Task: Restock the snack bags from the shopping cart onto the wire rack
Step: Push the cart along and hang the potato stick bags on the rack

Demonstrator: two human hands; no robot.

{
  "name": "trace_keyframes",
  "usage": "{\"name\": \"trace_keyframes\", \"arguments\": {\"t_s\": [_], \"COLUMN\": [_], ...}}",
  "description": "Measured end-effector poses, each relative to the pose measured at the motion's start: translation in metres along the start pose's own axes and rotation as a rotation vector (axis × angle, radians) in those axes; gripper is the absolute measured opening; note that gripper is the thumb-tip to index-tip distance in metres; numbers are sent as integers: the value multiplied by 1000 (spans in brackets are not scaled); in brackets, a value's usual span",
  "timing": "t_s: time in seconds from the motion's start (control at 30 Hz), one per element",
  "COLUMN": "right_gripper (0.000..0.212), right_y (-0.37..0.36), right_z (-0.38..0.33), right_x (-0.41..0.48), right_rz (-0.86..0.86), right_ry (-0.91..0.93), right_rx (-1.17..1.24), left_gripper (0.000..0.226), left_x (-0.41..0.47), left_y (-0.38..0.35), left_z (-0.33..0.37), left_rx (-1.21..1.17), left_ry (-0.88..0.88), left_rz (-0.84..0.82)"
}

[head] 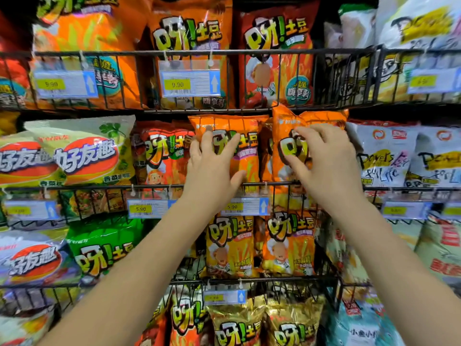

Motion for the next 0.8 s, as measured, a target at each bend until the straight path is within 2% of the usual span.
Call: {"name": "trace_keyframes", "arguments": {"t_s": [0.1, 0.2, 0.33, 0.57, 0.8], "right_gripper": [67, 74, 72, 71, 72], "right_y": [-10, -19, -28, -34, -34], "right_z": [12, 14, 16, 7, 7], "right_x": [7, 13, 22, 14, 14], "right_rz": [-65, -101, -172, -159, -160], "right_ry": [86, 51, 3, -6, -18], "right_rx": [-8, -7, -36, -178, -114], "left_gripper": [78, 79, 80, 79, 80], "left_x": [12, 21, 29, 26, 23], "left_y": [-1, -2, -2, -5, -3], "left_z": [6, 8, 4, -6, -1], "left_rx": [-25, -5, -28, -107, -104], "left_ry": [29, 34, 24, 13, 26], "left_rz": [-56, -89, -87, -77, -72]}}
Point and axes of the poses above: each hand's wrist, its own x-axis towards the middle knuckle, its own y-axis out of the back of the hand, z = x × y, the point moved 4 cm from there along x, towards the middle knuckle, and after that the axes turned 14 degrees about -z, right-handed, at the moved point
